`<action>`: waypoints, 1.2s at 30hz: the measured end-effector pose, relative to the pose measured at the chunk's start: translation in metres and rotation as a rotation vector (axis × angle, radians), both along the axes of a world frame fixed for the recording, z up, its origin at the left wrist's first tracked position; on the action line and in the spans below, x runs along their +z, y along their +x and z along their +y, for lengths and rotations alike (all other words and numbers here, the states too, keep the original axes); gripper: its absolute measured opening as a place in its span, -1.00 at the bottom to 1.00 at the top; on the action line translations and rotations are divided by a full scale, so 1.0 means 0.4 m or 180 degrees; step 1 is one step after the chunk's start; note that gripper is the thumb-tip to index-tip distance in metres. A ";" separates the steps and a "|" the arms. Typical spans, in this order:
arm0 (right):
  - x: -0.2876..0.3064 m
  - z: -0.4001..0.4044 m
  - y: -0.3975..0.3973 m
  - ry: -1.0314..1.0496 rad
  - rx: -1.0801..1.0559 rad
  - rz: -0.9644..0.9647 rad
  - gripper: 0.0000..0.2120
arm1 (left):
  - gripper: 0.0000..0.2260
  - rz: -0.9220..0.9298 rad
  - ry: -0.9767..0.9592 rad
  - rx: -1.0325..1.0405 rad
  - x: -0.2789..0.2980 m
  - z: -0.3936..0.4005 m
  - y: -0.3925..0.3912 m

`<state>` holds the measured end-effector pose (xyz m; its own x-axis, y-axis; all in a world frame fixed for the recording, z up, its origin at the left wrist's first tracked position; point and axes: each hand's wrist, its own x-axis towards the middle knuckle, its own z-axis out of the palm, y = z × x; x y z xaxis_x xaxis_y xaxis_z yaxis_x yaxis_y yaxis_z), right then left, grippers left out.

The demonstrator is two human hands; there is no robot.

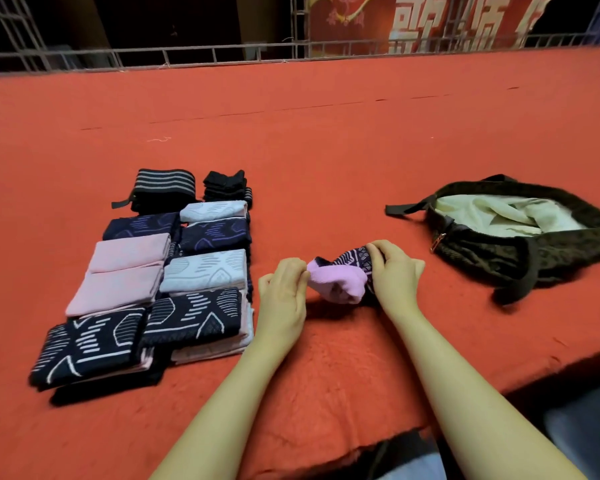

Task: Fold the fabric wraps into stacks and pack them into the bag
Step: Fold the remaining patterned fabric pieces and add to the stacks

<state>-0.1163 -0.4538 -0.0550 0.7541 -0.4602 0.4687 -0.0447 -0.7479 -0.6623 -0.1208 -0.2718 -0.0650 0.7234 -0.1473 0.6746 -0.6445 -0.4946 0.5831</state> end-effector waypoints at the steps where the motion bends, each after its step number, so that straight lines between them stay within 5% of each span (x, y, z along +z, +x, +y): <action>1: 0.000 -0.002 0.005 -0.0027 -0.0072 0.0079 -0.80 | -0.92 -0.0040 -0.0060 0.0013 -0.002 0.004 -0.001; 8: 0.001 0.015 0.020 -0.0008 -0.0042 0.0262 -0.80 | -0.67 0.0597 0.0172 0.0330 0.019 -0.007 -0.010; 14: 0.030 0.034 0.027 0.0099 0.0210 0.0055 -0.81 | -0.60 -0.0050 0.1740 0.0114 0.062 -0.078 0.028; 18: 0.026 0.030 0.028 -0.0251 0.0059 0.0142 -0.78 | -0.72 -0.0517 0.2158 0.0317 0.037 -0.064 0.047; 25: -0.001 0.011 0.048 -0.0913 -0.0213 0.0319 -0.76 | -0.93 -0.0631 0.1132 0.0002 -0.004 0.008 0.031; 29: -0.013 -0.020 0.057 -0.1241 -0.0431 0.0350 -0.77 | -0.93 -0.0174 0.0216 0.0122 -0.012 0.004 0.013; 32: -0.018 -0.033 0.062 -0.1231 -0.0547 0.0577 -0.76 | -0.87 0.0210 0.0095 0.0102 -0.009 -0.013 0.012; 36: -0.018 -0.001 0.021 -0.1189 -0.0260 -0.0362 -0.67 | -0.78 0.0617 0.0278 0.0181 0.014 -0.029 0.030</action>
<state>-0.1078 -0.4543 -0.0620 0.6557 -0.2984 0.6936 -0.0559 -0.9353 -0.3495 -0.1086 -0.2834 -0.0596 0.8471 -0.1545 0.5085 -0.4942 -0.5810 0.6466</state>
